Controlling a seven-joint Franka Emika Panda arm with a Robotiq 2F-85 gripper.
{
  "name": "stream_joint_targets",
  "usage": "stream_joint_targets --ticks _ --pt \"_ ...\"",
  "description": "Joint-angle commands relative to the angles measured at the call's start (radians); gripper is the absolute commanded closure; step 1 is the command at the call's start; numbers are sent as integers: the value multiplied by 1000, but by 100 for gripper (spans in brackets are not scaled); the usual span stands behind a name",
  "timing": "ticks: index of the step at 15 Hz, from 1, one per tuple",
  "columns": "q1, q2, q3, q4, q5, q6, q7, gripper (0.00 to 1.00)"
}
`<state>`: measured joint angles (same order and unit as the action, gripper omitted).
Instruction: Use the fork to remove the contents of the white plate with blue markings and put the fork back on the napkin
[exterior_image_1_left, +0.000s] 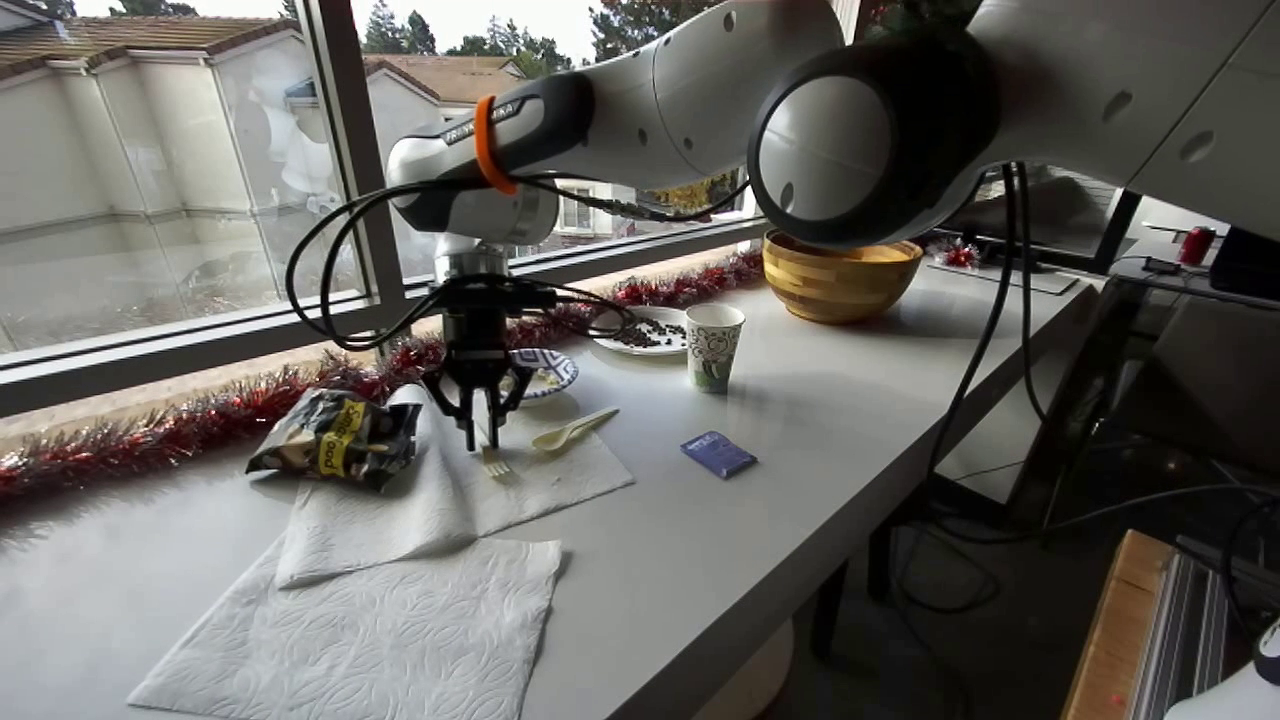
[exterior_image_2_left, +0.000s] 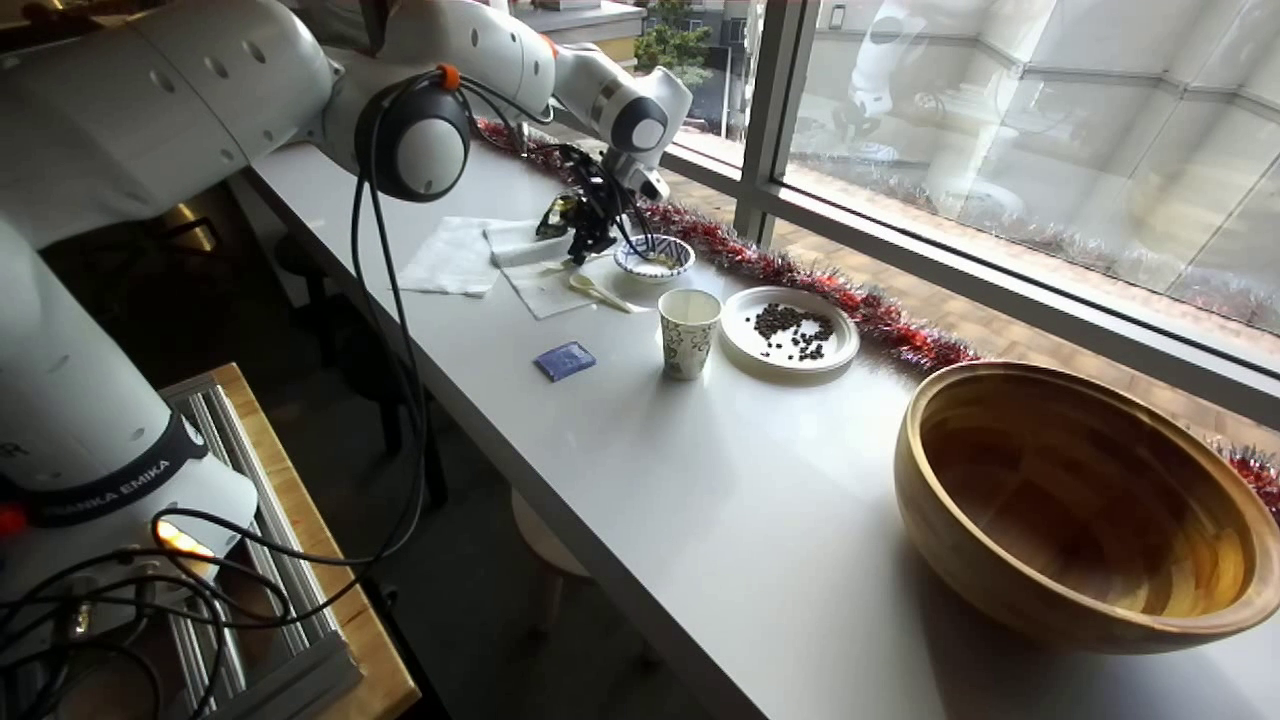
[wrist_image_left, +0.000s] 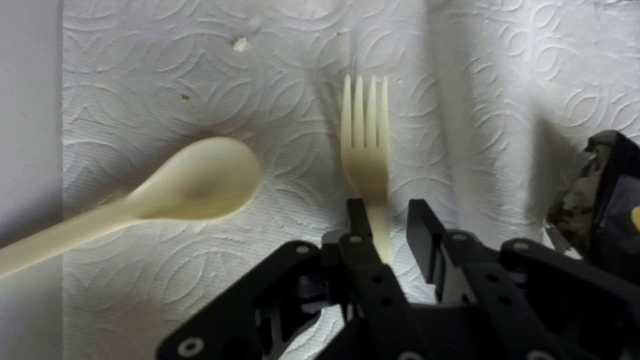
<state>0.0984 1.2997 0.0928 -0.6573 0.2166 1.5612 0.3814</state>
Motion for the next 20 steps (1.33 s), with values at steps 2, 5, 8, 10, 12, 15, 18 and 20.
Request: stream_joint_targets --ticks 2,5,8,10,12,15,18,20 --pt "-1 30 10 68 10 -40 17 99" --pt "12 -14 -2 39 8 -40 88 94" --pt "28 -76 0 5 6 -15 128 94" --pt "48 -108 -4 -6 0 78 128 95" --pt "65 -134 -20 -14 -10 187 153 95" --pt "88 -159 -63 -35 -35 359 208 95" --pt "120 -186 -128 -87 -66 521 279 95" --pt "147 -201 -185 -128 -102 616 336 95"
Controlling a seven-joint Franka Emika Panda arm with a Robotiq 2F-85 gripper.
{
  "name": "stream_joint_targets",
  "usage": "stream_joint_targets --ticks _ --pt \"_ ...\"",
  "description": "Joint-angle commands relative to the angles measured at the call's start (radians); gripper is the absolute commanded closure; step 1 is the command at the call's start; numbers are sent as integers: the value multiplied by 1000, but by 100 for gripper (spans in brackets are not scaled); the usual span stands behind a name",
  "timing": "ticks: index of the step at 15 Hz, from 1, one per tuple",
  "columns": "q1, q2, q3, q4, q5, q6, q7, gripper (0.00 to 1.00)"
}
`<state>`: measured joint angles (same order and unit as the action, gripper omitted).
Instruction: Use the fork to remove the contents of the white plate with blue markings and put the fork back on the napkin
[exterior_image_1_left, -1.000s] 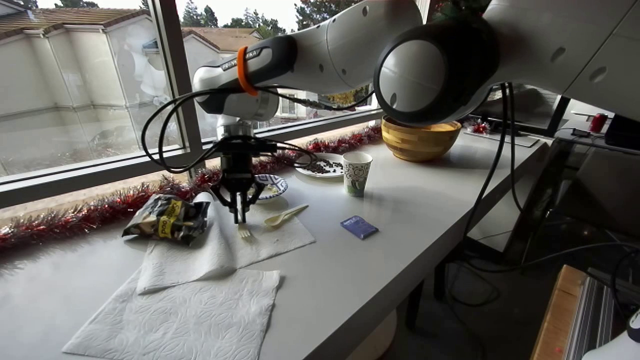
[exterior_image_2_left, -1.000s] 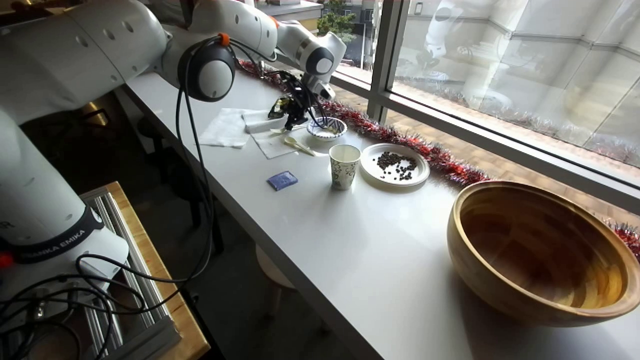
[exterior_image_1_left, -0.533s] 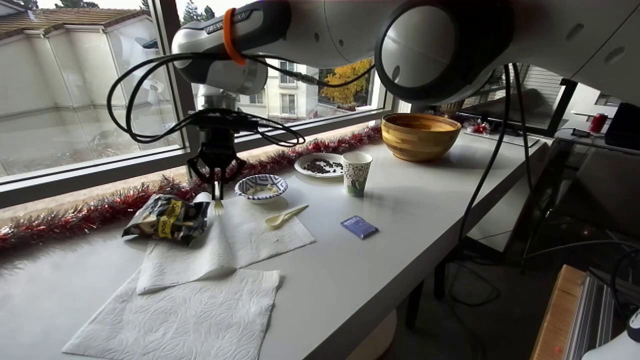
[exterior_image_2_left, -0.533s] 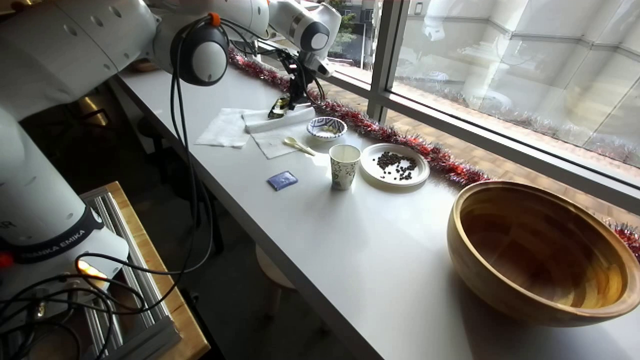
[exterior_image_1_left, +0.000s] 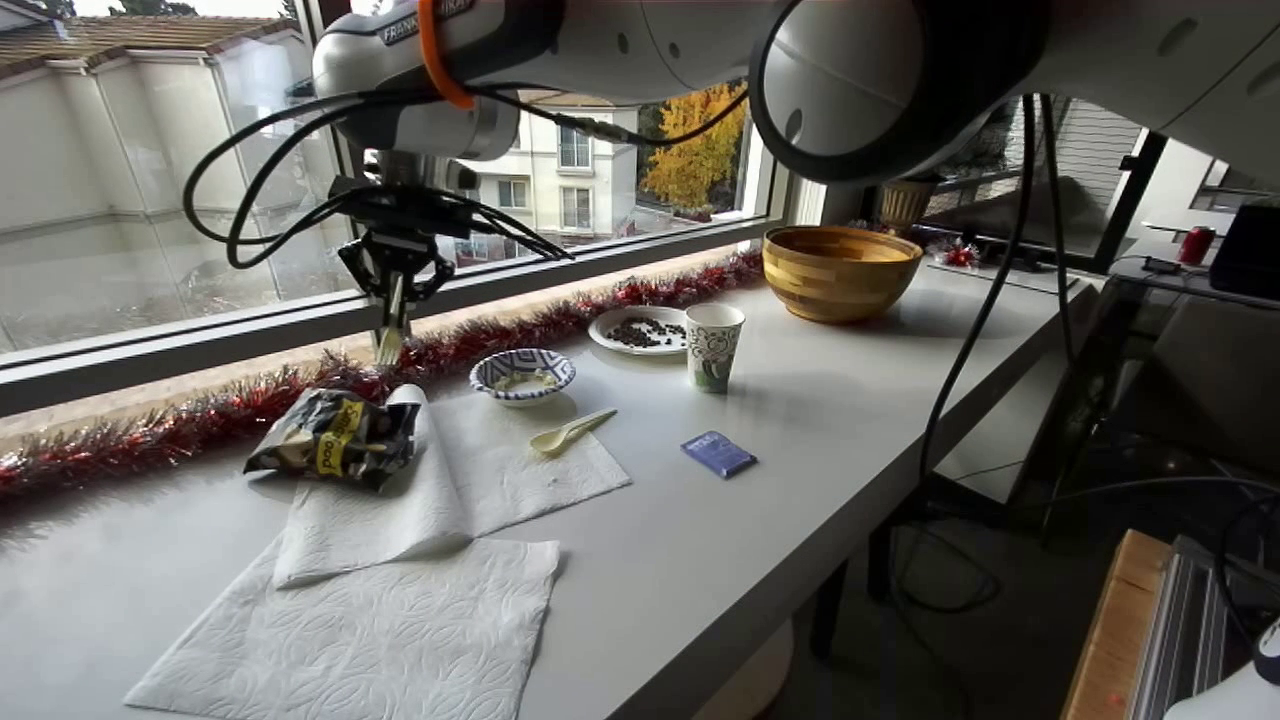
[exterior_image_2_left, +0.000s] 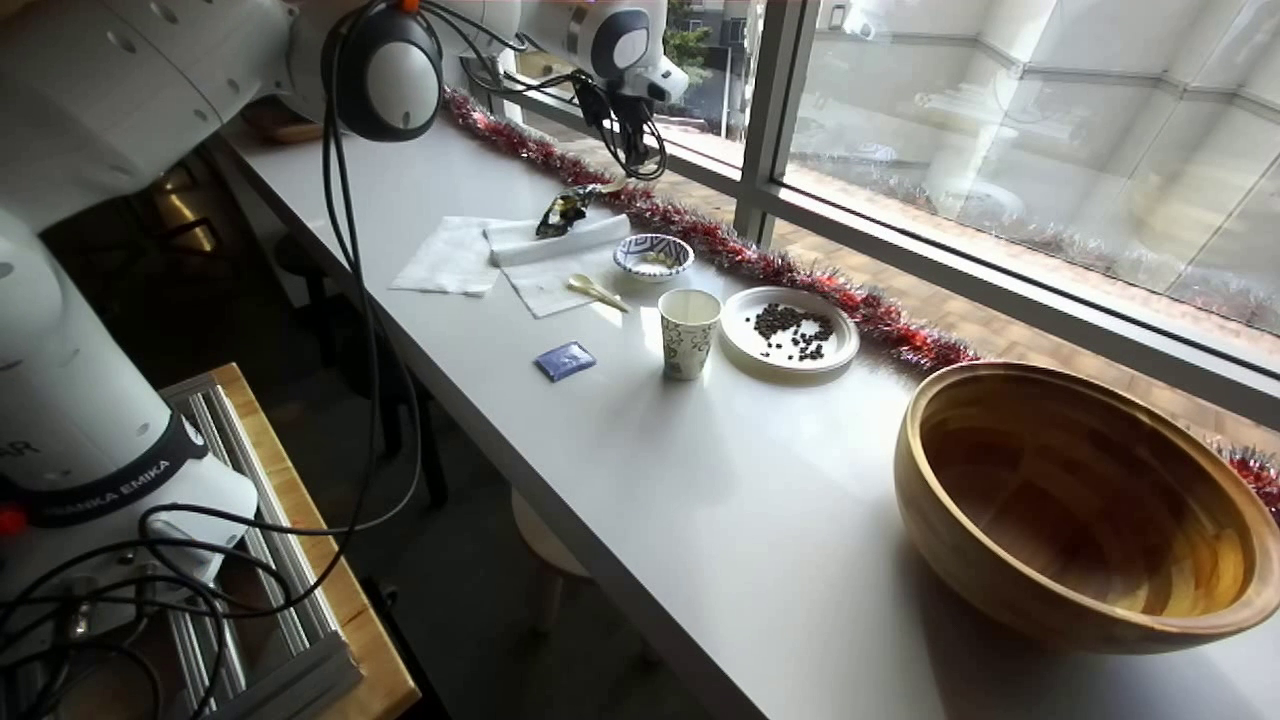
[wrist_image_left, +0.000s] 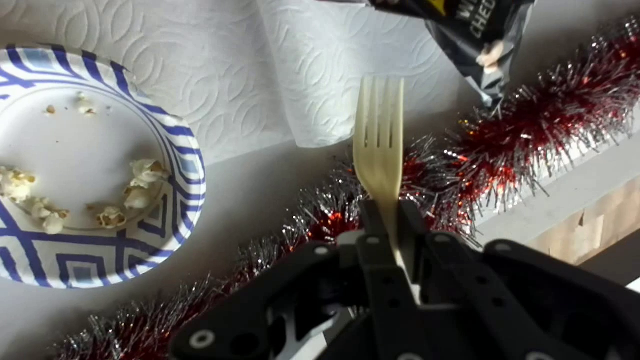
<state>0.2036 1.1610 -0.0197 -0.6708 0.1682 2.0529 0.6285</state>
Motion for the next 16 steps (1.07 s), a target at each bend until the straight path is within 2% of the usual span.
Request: stream_joint_targets --ticks 1,4,6,8,14,15,16 --pt "62 -80 -105 -149 -75 170 122 95" --pt "144 -144 -219 -286 -155 318 236 97" --pt "216 -177 -312 -359 -224 374 318 97" --pt "299 -213 -417 -437 -298 394 411 97" --pt "584 -313 -747 -683 -511 351 696 97" --pt "604 -342 -749 -721 -631 359 772 97" --pt "493 -277 -649 -566 -564 325 684 87"
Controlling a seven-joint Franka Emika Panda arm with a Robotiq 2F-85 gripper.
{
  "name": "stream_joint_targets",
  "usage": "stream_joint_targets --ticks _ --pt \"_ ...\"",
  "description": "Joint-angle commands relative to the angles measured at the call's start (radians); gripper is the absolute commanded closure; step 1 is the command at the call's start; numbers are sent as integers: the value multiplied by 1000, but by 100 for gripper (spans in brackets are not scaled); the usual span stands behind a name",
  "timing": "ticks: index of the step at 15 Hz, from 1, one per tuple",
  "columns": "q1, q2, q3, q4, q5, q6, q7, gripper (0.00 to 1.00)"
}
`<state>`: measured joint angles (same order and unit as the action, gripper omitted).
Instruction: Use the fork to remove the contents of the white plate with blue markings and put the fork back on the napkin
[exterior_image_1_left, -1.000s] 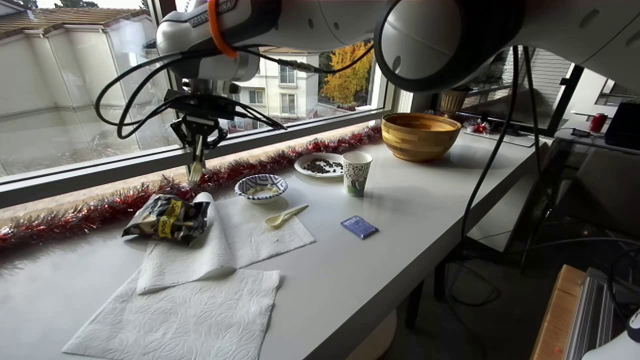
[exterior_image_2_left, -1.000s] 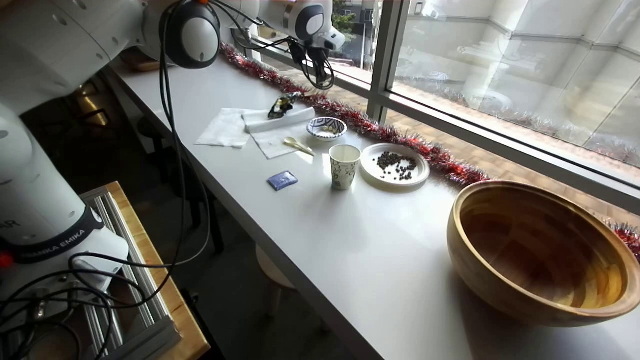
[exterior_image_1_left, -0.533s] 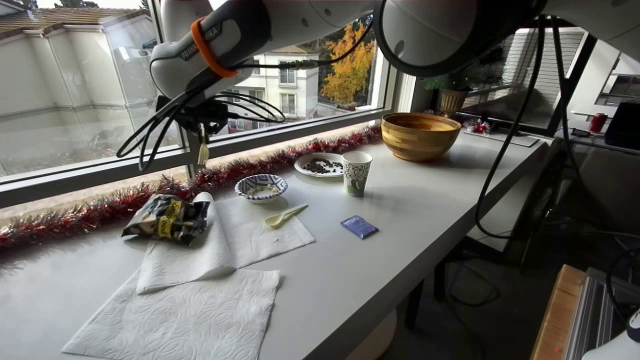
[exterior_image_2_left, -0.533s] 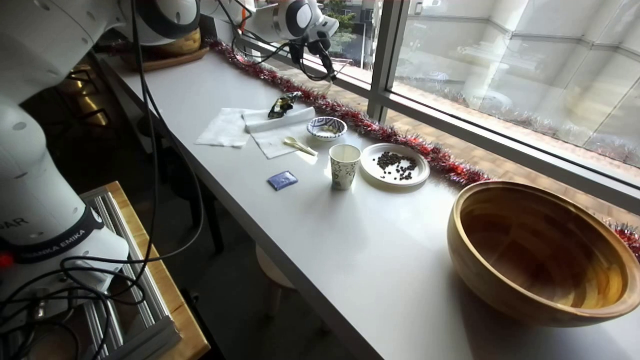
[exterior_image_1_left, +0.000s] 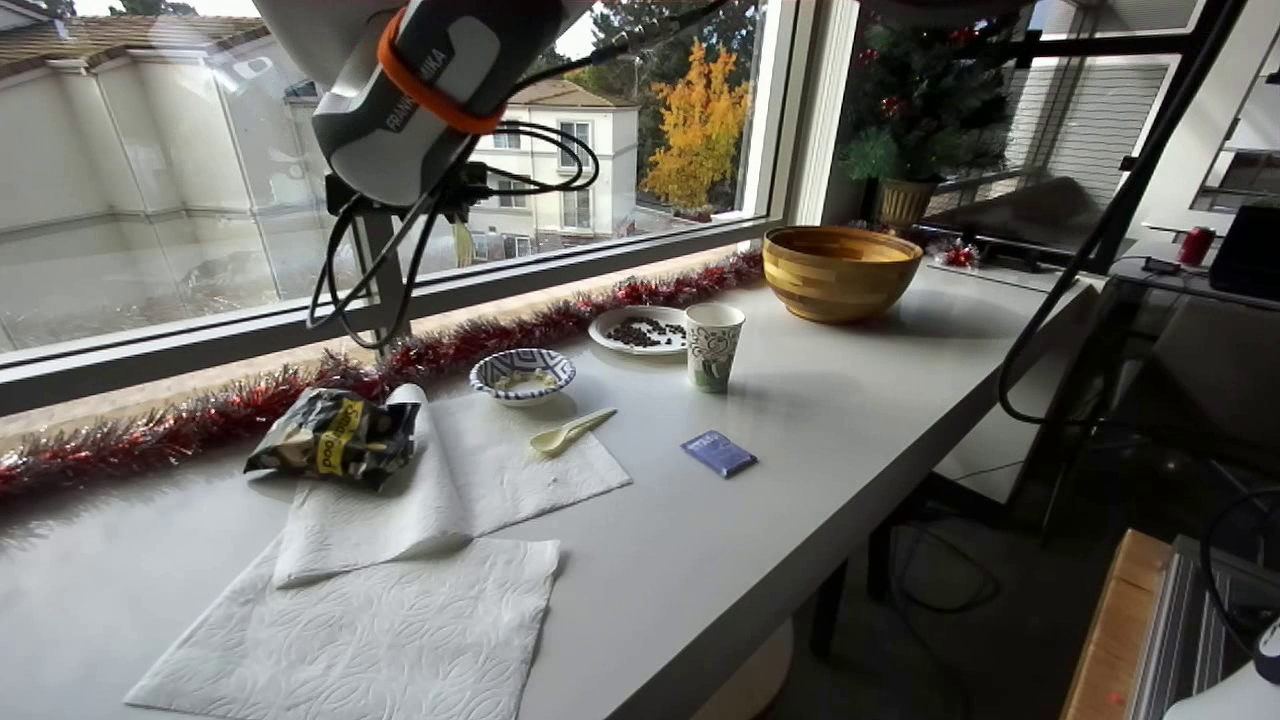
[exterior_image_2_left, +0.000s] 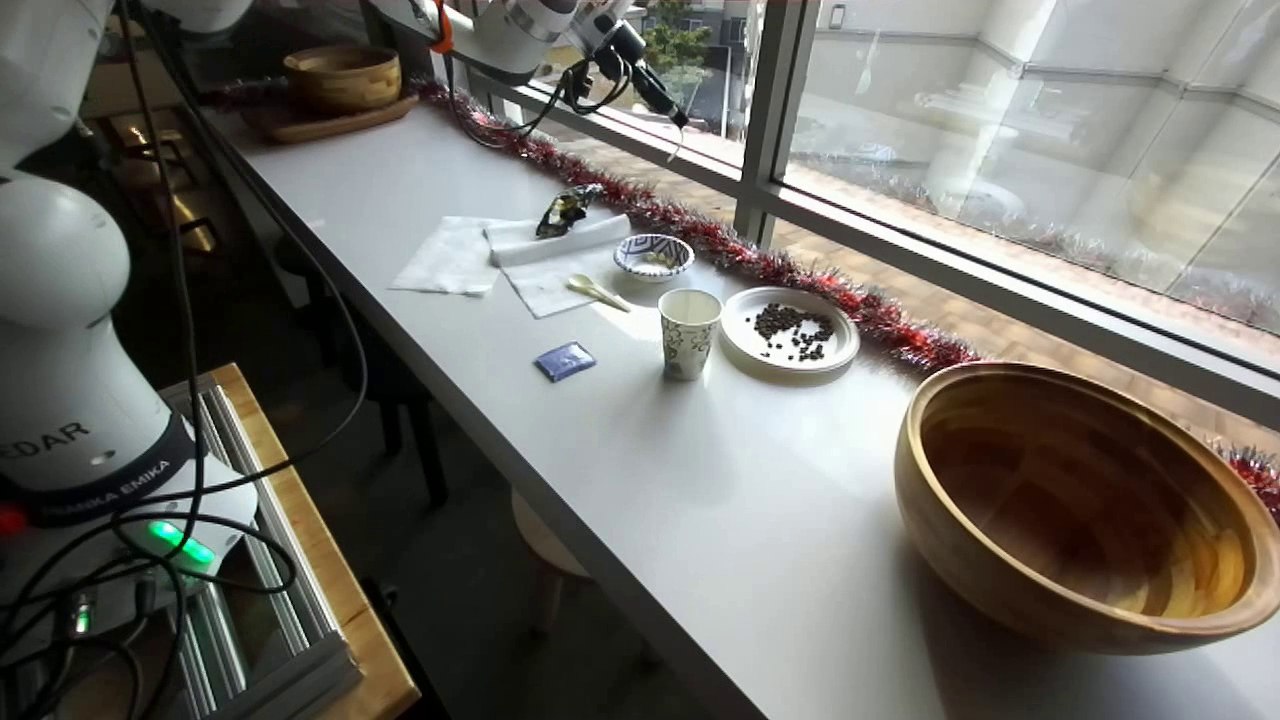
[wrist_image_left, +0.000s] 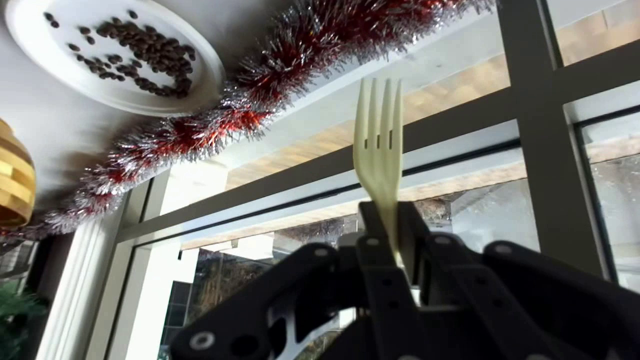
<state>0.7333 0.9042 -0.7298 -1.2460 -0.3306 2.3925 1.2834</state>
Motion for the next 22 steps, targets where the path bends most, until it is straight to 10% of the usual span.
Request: stream_joint_targets --ticks 1,7,22 --pt "-5 -41 35 -29 -116 -15 77 87" --pt "30 -34 7 -74 -171 -34 144 97" --pt "-30 -52 177 -260 -533 94 411 97"
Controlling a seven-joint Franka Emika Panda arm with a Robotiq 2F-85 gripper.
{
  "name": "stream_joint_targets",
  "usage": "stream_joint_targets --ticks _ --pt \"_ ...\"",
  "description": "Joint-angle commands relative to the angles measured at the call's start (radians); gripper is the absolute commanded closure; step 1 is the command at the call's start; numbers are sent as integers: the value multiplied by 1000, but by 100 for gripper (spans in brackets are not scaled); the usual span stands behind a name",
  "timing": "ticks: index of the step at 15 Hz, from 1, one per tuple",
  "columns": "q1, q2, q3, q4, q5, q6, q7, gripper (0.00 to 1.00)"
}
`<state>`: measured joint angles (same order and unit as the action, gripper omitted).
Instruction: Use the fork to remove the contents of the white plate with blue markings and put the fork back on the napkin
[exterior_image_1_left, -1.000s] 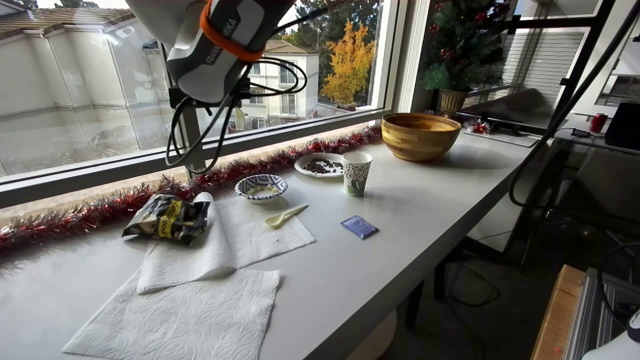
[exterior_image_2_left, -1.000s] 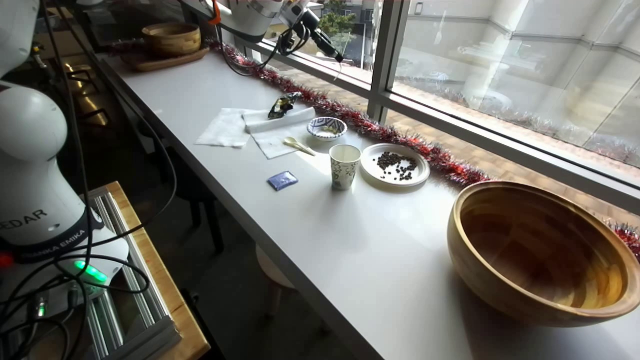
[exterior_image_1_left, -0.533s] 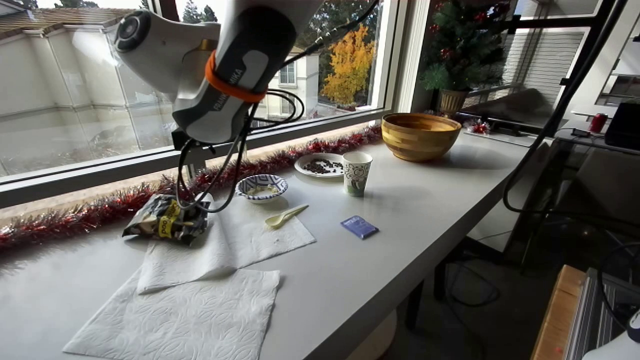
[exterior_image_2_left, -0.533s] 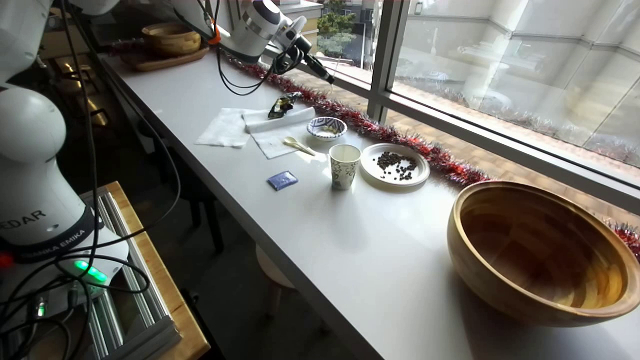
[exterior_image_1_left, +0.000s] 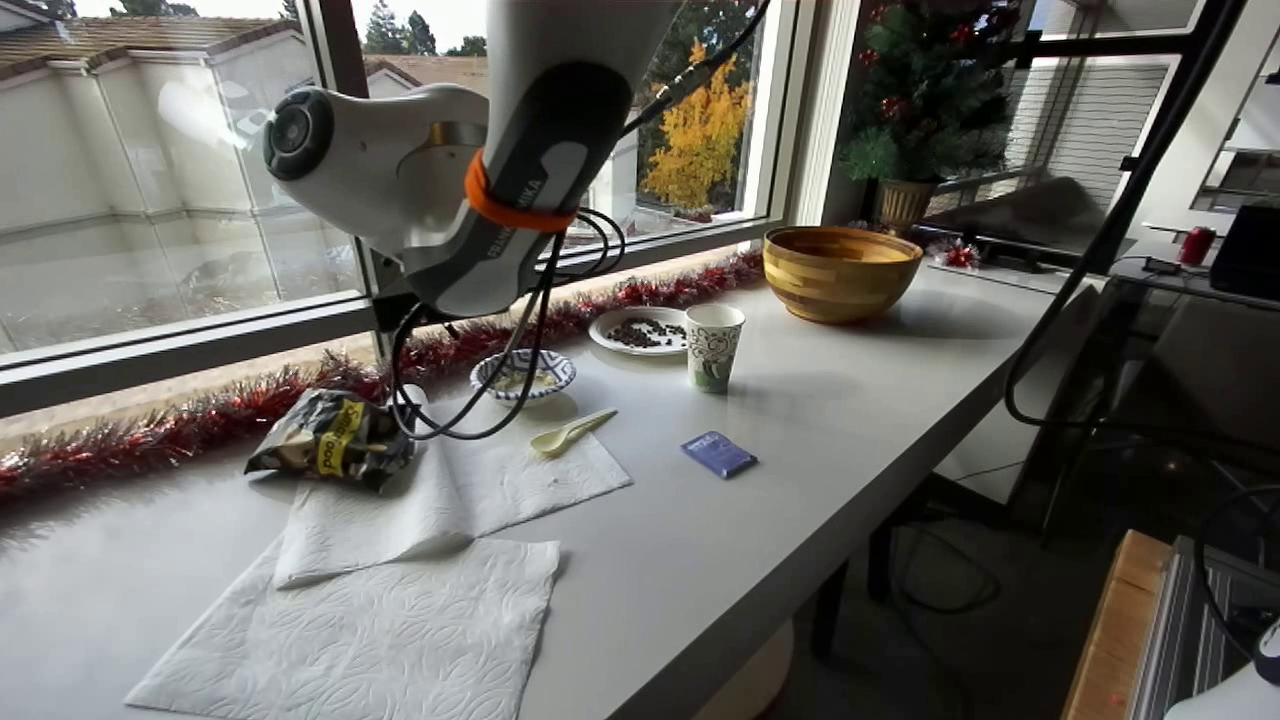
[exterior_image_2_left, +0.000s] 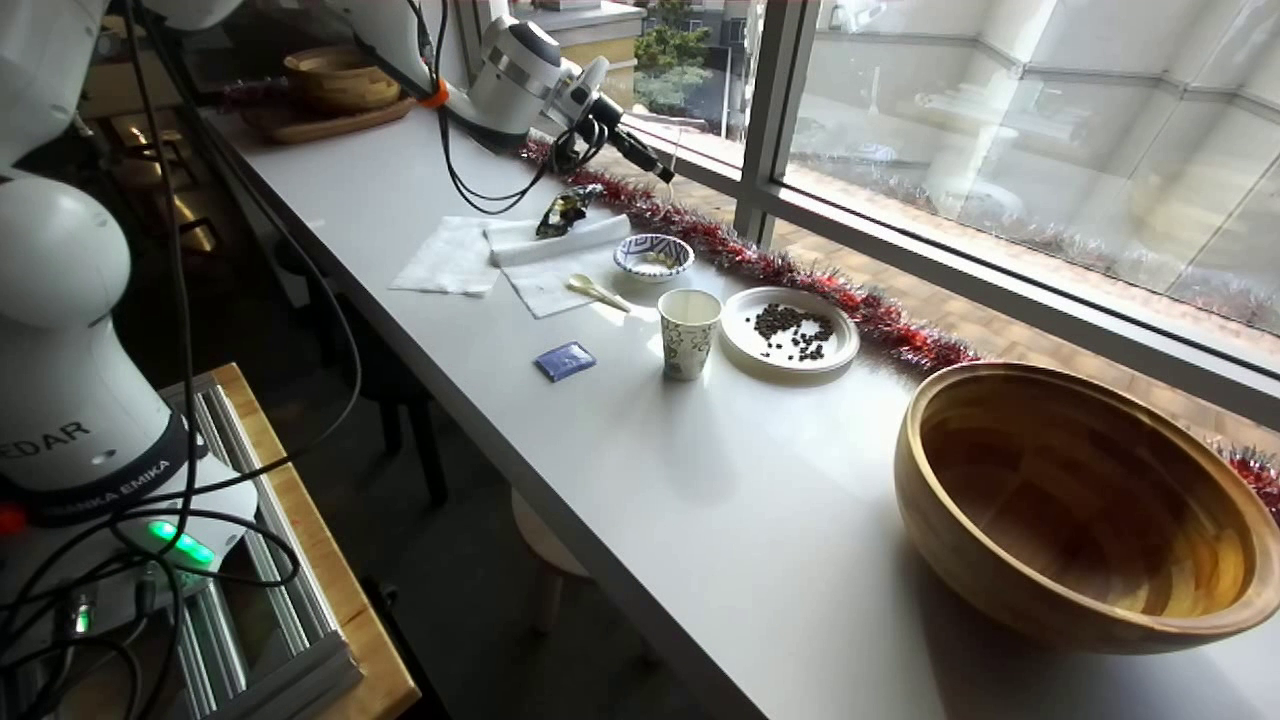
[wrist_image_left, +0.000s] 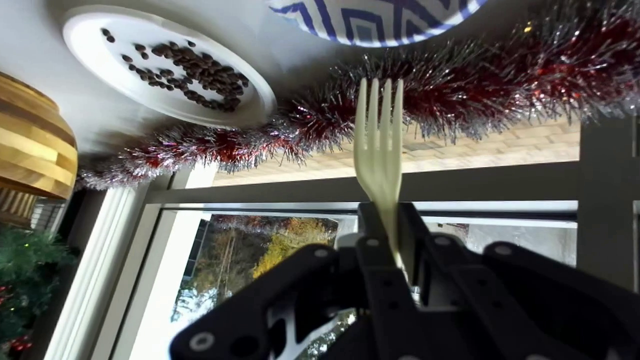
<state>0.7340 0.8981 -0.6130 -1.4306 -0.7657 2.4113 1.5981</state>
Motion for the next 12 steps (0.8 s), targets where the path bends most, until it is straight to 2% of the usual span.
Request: stream_joint_targets --ticks 1,4,7,9,12 --pt "-39 -49 71 -90 -134 117 145 97" --pt "-61 -54 87 -117 -269 219 280 97" --pt "-89 -76 112 -147 -410 246 387 97" --pt "-120 -97 146 -169 -512 241 452 97" --pt "-194 -118 236 -179 -655 229 536 97"
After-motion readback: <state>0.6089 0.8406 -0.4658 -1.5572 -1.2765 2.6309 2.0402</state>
